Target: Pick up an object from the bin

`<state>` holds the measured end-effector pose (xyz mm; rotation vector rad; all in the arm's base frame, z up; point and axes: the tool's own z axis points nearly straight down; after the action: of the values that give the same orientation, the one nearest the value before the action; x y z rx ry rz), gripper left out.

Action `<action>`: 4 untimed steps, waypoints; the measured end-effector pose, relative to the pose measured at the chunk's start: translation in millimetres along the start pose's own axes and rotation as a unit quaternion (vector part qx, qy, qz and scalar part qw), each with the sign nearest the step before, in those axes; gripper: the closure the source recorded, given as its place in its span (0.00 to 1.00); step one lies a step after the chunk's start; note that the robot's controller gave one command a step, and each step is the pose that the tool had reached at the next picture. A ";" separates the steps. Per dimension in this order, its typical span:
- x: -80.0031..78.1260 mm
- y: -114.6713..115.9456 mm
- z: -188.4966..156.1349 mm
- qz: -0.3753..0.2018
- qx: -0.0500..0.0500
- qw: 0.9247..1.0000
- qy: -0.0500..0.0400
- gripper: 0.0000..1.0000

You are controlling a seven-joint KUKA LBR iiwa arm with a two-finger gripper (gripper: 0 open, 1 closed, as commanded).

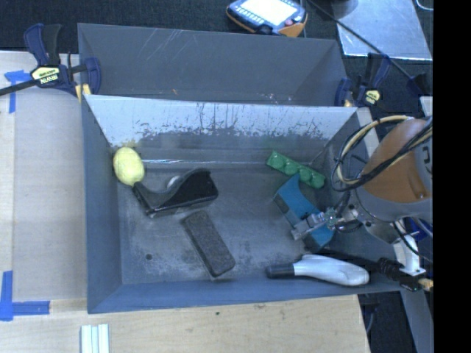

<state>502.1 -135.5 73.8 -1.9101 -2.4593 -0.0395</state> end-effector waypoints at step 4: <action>2.5 5.1 -1.1 0.031 -0.002 0.999 0.036 1.00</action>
Offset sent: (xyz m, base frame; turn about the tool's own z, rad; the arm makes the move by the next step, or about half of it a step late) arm 0.0127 -0.0055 -0.0038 0.1156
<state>506.4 -131.8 74.9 -1.9483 -2.3560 -0.1098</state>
